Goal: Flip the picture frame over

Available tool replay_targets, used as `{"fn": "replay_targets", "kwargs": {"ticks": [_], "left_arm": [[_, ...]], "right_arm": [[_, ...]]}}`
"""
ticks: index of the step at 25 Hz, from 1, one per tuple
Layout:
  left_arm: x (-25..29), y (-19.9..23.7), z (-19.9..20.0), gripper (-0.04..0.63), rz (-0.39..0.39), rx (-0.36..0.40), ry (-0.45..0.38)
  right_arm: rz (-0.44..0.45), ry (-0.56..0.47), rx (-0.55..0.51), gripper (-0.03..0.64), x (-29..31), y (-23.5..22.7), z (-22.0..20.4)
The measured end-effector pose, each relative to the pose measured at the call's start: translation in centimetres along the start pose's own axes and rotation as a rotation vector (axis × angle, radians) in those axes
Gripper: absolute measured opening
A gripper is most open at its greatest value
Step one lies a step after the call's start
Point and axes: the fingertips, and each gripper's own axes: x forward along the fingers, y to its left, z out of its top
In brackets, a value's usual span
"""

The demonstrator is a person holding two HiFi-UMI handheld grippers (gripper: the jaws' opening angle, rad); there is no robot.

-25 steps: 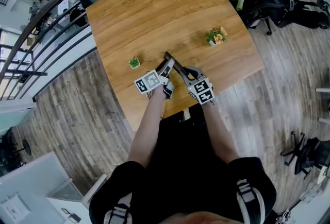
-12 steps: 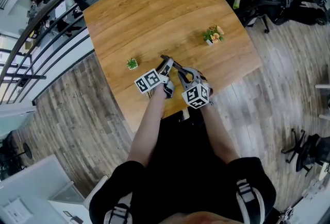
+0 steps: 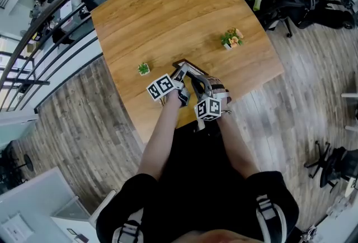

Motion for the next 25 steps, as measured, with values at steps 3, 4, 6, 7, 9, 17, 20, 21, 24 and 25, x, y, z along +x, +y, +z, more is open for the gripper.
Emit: {"fn": "replay_targets", "kwargs": {"ticks": [3, 4, 6, 7, 9, 17, 20, 21, 24, 25], "left_arm": [[-0.3, 0.6, 0.1, 0.210, 0.028, -0.006, -0.010], [-0.4, 0.8, 0.1, 0.207, 0.034, -0.013, -0.017], [-0.7, 1.2, 0.0, 0.190, 0.042, -0.027, -0.026], [-0.8, 1.2, 0.0, 0.179, 0.043, -0.037, -0.028], [-0.9, 1.2, 0.1, 0.167, 0.032, -0.068, -0.038], [-1.0, 0.9, 0.6, 0.132, -0.015, -0.154, -0.085], [-1.1, 1.1, 0.5, 0.126, -0.009, -0.173, -0.094], [-1.1, 1.1, 0.4, 0.124, -0.009, -0.177, -0.096], [-0.9, 0.8, 0.3, 0.115, -0.023, -0.189, -0.098], [-0.9, 0.7, 0.4, 0.112, -0.032, -0.194, -0.101]], "right_arm": [[0.002, 0.004, -0.039, 0.078, 0.1, 0.3, 0.1], [0.004, 0.004, -0.044, 0.078, 0.1, 0.3, 0.2], [0.009, 0.002, -0.055, 0.078, 0.0, 0.5, 0.3], [0.010, -0.001, -0.060, 0.078, -0.1, 0.6, 0.3], [0.011, -0.010, -0.066, 0.080, -0.2, 0.6, 0.4], [0.036, -0.052, -0.033, 0.092, -0.3, 0.7, 0.8], [0.057, -0.057, -0.006, 0.097, -0.3, 1.0, 0.7], [0.061, -0.058, -0.006, 0.097, -0.2, 1.1, 0.6], [0.065, -0.066, 0.003, 0.107, -0.2, 1.2, 0.5], [0.065, -0.068, 0.009, 0.110, -0.2, 1.2, 0.5]]}}
